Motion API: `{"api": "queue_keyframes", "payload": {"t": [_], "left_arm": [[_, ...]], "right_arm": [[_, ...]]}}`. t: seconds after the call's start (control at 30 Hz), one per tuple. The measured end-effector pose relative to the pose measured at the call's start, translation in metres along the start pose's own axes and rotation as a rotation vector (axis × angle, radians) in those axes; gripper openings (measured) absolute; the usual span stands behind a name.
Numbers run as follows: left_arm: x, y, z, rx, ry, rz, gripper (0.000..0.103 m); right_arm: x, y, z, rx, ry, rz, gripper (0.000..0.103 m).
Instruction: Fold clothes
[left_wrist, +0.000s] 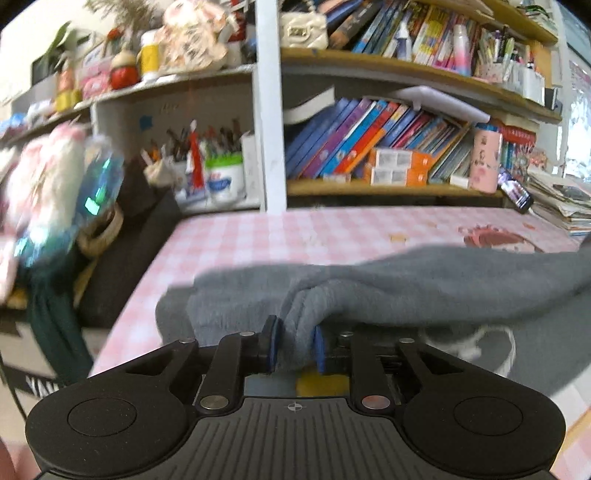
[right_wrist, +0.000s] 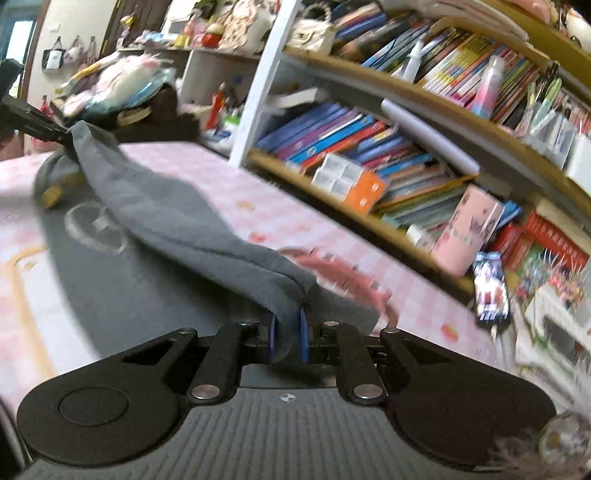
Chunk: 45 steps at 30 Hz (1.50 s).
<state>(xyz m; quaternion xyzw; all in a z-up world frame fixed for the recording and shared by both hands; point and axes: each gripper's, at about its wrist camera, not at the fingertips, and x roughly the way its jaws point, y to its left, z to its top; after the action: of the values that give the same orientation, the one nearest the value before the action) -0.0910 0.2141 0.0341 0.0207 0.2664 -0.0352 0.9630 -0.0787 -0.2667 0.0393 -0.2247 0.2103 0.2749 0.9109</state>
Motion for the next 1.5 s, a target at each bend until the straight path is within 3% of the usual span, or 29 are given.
{"api": "queue_keyframes", "payload": {"t": [0.13, 0.2, 0.27, 0.4, 0.57, 0.63, 0.83, 1.03, 1.13, 1.27, 1.5], "left_arm": [[-0.017, -0.002, -0.025, -0.054, -0.005, 0.009, 0.032], [-0.026, 0.001, -0.033, -0.098, -0.026, 0.024, 0.048], [-0.037, 0.004, -0.040, -0.155, -0.055, 0.049, 0.056], [-0.055, 0.012, -0.048, -0.282, -0.121, 0.082, 0.069], [-0.063, 0.014, -0.049, -0.439, -0.216, 0.054, 0.080], [-0.063, 0.013, -0.050, -0.500, -0.249, 0.048, 0.080], [-0.052, 0.013, -0.052, -0.609, -0.265, 0.093, 0.083], [-0.044, 0.013, -0.053, -0.623, -0.217, 0.074, 0.086], [-0.042, 0.017, -0.058, -0.657, -0.201, 0.047, 0.086], [-0.043, 0.020, -0.062, -0.682, -0.209, 0.067, 0.085], [-0.047, 0.039, -0.065, -0.789, -0.221, 0.053, 0.083]], "right_arm": [[-0.009, 0.012, -0.017, 0.067, 0.063, 0.034, 0.018], [-0.012, 0.016, -0.025, 0.099, 0.084, 0.036, 0.018], [-0.017, 0.018, -0.032, 0.146, 0.099, 0.038, 0.020], [-0.031, 0.014, -0.044, 0.310, 0.097, 0.068, 0.047], [-0.043, 0.001, -0.048, 0.555, 0.027, 0.167, 0.065], [-0.042, -0.006, -0.048, 0.659, 0.007, 0.219, 0.068], [-0.021, -0.027, -0.057, 0.982, 0.008, 0.329, 0.069], [-0.010, -0.044, -0.072, 1.174, 0.019, 0.339, 0.067], [-0.012, -0.053, -0.079, 1.247, -0.001, 0.338, 0.067], [-0.009, -0.059, -0.082, 1.312, -0.004, 0.336, 0.065], [0.007, -0.058, -0.082, 1.321, 0.037, 0.317, 0.050]]}}
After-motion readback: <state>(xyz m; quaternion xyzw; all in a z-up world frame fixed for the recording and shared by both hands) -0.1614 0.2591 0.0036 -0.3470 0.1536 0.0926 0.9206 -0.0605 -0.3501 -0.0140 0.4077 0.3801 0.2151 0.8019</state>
